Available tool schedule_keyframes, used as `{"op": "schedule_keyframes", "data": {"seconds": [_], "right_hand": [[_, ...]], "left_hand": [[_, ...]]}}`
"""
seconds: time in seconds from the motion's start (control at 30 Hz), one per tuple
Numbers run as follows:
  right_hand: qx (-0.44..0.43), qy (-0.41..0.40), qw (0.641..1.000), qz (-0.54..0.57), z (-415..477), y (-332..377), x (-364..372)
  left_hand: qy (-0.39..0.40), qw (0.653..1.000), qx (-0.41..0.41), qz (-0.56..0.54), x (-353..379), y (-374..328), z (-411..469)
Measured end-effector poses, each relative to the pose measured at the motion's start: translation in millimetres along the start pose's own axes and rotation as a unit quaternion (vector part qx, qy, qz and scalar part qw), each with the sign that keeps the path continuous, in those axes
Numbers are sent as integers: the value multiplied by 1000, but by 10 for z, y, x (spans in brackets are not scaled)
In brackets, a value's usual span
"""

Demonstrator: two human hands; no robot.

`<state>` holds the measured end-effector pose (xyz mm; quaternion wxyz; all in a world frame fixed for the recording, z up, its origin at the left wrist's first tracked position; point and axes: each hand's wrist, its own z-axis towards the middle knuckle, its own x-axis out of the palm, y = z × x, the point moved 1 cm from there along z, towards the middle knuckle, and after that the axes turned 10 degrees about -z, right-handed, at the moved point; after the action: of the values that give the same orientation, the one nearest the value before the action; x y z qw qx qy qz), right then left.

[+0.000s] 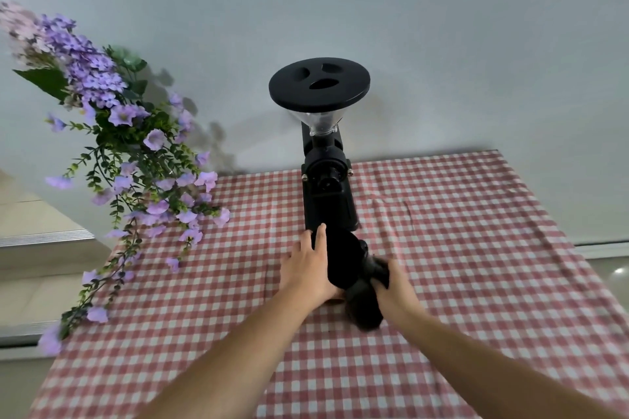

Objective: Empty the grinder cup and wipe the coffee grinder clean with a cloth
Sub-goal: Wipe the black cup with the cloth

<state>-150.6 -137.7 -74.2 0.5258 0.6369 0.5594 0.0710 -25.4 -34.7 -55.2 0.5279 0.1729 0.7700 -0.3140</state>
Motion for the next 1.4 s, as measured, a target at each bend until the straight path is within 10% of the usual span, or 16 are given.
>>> {"op": "schedule_keyframes", "data": {"seconds": [0.3,0.57,0.77,1.03,1.2,1.4], "right_hand": [[63,-92,979,172,290,139,-464],[79,104,991,-9,67,-142,-31],[54,-50,993,98,446,139,-382],[70,105,992,-6,258,-118,-163],[61,4,988,139,458,6,-442],[-20,1,998,54,274,69,-167]], "left_hand": [[35,998,45,-21,-76,113,69],[64,993,95,-7,-142,150,130],[20,999,26,26,-16,-30,41],[20,997,74,19,-6,34,95],[61,976,191,89,-79,94,159],[57,986,148,43,-16,32,104]]}}
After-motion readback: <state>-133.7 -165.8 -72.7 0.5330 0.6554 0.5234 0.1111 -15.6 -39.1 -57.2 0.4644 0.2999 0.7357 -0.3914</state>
